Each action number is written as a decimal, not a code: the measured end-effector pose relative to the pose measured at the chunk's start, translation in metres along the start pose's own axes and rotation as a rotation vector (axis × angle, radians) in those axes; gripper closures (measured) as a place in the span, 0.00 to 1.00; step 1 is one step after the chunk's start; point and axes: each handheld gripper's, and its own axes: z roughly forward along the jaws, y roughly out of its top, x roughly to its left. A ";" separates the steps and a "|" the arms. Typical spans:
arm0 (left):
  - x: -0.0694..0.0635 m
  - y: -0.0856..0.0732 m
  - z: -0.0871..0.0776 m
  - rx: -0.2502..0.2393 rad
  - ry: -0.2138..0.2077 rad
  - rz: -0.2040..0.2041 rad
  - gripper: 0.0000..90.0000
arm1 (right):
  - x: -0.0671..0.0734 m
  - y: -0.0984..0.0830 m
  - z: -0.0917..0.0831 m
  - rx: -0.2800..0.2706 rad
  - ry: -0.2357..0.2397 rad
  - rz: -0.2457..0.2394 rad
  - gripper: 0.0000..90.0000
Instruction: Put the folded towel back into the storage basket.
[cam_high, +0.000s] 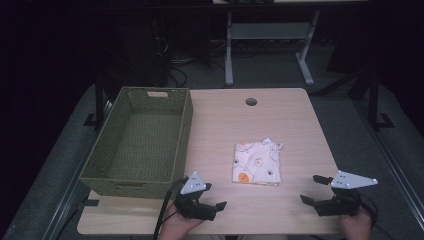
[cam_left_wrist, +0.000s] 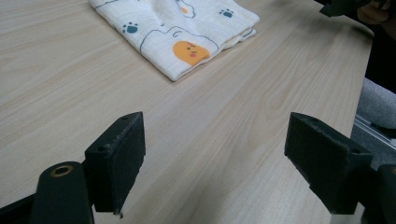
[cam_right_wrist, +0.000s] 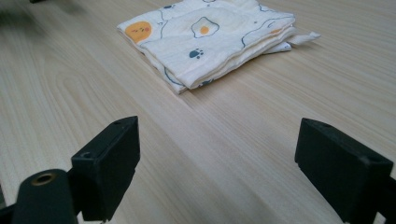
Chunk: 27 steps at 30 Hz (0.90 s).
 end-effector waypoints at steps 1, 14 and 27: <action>0.000 0.000 0.001 -0.001 0.001 -0.005 0.23 | -0.001 0.000 0.000 -0.002 0.001 0.000 0.15; -0.003 0.012 0.002 0.033 -0.008 0.045 0.23 | 0.003 0.001 0.001 0.000 -0.004 -0.008 0.15; -0.007 0.045 0.022 0.096 -0.011 0.115 0.24 | 0.005 0.001 -0.002 -0.027 -0.004 -0.005 0.15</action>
